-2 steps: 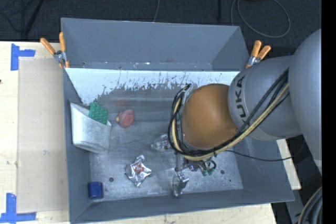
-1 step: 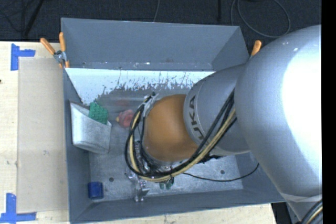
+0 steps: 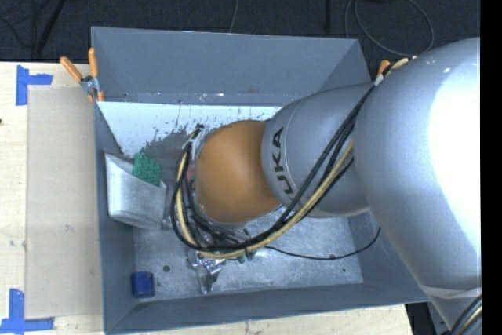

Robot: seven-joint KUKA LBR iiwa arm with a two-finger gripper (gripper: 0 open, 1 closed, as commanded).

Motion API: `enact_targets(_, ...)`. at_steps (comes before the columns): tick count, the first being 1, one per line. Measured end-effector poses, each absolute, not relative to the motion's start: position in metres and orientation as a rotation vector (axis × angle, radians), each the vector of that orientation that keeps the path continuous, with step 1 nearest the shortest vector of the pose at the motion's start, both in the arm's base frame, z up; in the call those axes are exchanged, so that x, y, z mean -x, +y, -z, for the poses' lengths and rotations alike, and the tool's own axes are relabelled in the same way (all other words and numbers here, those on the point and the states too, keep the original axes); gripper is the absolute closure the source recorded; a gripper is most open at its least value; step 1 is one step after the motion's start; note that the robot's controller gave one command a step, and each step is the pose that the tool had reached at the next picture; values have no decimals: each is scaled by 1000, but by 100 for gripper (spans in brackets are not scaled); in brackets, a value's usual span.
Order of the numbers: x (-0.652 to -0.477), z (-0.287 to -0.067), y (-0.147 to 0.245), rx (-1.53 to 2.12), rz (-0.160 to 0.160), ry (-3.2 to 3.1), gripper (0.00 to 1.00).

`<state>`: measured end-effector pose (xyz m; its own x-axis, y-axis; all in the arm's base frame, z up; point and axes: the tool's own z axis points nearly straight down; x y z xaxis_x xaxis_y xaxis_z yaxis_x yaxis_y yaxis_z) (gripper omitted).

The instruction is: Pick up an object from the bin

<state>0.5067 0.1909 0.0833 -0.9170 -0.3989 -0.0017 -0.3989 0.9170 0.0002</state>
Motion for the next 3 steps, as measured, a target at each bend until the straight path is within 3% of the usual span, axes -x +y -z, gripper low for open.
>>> enact_targets(1, -498, -73, 130, 448, -7, 3096, 0)
enact_targets(2, -500, -75, 131, 445, -8, 3092, 100)
enact_targets(3, -498, -191, 122, 356, -1, 3114, 100)
